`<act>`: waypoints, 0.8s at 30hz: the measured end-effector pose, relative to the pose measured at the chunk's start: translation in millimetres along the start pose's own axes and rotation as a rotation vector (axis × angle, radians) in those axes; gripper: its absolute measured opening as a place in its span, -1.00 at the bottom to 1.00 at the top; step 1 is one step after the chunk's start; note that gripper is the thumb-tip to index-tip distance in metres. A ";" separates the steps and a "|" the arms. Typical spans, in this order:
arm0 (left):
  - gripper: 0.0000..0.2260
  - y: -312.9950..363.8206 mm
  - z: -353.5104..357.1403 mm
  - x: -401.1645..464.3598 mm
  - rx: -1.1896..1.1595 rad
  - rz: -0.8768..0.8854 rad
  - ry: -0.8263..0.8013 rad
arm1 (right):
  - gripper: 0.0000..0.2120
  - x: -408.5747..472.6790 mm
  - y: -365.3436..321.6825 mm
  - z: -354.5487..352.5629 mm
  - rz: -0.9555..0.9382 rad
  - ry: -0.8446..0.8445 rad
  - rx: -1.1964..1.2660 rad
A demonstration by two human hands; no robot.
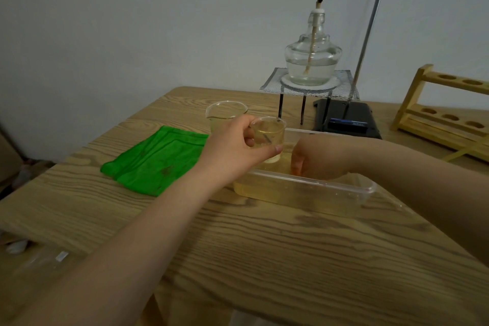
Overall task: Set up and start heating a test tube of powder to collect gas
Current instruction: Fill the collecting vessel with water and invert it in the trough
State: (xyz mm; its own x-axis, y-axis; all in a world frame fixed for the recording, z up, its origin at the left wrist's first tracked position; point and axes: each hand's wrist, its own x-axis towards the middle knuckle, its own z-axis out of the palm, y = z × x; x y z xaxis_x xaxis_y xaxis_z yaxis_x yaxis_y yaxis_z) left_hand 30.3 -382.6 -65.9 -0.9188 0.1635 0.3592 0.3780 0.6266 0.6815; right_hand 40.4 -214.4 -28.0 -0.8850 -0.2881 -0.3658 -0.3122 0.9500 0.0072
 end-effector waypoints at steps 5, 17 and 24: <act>-0.54 0.5 0.5 0.0 0.006 0.000 -0.001 | -0.72 -0.3 2.3 -1.5 -0.021 -0.012 -0.008; -0.54 -0.5 2.2 1.9 0.006 -0.004 -0.005 | -0.78 2.9 10.8 2.4 -0.019 0.027 0.132; -0.45 -2.0 4.4 4.2 0.016 0.000 -0.003 | -0.94 -8.7 28.4 -7.3 -0.009 0.087 0.529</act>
State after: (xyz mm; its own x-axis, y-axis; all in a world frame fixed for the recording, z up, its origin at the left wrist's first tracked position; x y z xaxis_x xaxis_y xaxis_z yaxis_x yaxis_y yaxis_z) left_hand 25.3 -379.8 -68.6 -0.9192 0.1657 0.3573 0.3761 0.6386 0.6714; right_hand 36.8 -185.8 -17.8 -0.9156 -0.2839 -0.2848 -0.1229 0.8719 -0.4740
